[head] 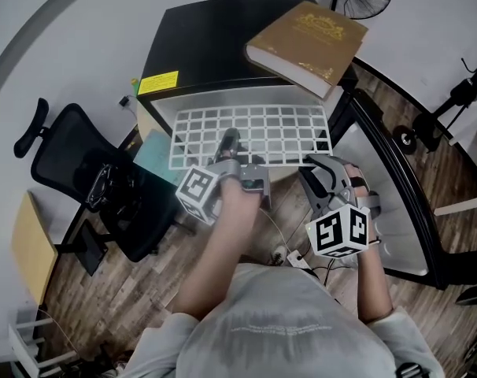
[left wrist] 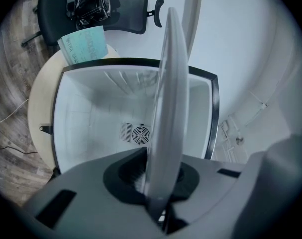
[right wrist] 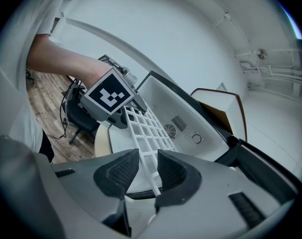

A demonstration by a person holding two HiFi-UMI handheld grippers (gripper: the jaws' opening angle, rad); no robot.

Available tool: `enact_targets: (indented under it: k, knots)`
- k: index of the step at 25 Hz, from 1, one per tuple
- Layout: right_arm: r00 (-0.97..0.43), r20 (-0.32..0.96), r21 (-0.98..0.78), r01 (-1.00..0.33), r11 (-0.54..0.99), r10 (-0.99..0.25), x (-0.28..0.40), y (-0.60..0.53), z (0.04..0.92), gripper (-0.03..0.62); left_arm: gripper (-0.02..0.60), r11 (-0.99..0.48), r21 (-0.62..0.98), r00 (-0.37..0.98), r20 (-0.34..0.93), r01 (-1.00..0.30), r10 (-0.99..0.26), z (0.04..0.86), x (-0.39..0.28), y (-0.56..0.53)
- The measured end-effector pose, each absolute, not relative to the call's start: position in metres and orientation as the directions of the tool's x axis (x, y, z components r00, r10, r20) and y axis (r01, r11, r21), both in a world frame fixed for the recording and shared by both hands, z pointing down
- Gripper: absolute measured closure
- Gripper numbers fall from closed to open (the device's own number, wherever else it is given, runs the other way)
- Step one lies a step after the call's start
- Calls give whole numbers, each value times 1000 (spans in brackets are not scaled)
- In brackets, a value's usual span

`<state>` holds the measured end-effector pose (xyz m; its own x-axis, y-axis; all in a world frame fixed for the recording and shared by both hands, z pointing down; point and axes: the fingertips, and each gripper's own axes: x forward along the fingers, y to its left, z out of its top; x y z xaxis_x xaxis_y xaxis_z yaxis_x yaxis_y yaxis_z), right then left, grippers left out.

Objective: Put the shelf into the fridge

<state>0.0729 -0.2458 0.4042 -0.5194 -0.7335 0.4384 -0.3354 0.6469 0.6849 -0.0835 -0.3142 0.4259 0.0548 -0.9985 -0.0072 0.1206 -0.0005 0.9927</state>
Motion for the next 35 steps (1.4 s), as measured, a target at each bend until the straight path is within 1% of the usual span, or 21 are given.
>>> enact_targets:
  k: [3,7,11,17,18,20,22,25,27,29,35]
  knots:
    - [-497,436,699,-338,630,-750,74,-254,406,479,548,6,994,55,0,111,-998,427,-82,-320]
    - [-484,480,676,-328,660,-732,69,-259,412,479,548,-7,992,64,-15,127,-998,428,-84,-324]
    - [-449,483,682,-346,644,-752,70,-273,412,479,548,-8,990,67,-17,138,-998,428,-84,-337]
    - [-399,500,704,-330,629,-769,66,-281,415,479,546,-34,989,71,-45,143,-997,428,-86,-344]
    - [-398,503,702,-330,631,-767,66,-282,415,477,546,-50,988,85,-63,143,-994,426,-85,-345]
    - [-394,508,697,-335,634,-766,67,-282,416,479,511,-93,985,126,-112,146,-986,422,-83,-343]
    - [-387,516,695,-333,637,-764,67,-282,418,476,491,-119,981,178,-146,152,-973,420,-79,-335]
    - [-375,527,697,-323,640,-763,67,-283,419,474,488,-106,987,266,-136,122,-954,430,-63,-316]
    - [-372,531,696,-320,642,-761,66,-283,420,474,468,-105,989,295,-130,102,-946,436,-61,-303]
    - [-373,531,693,-325,643,-761,66,-283,419,474,470,-108,991,294,-126,78,-947,436,-70,-293]
    - [-364,538,693,-324,645,-761,66,-283,419,474,522,-108,994,272,-102,-7,-957,429,-104,-271]
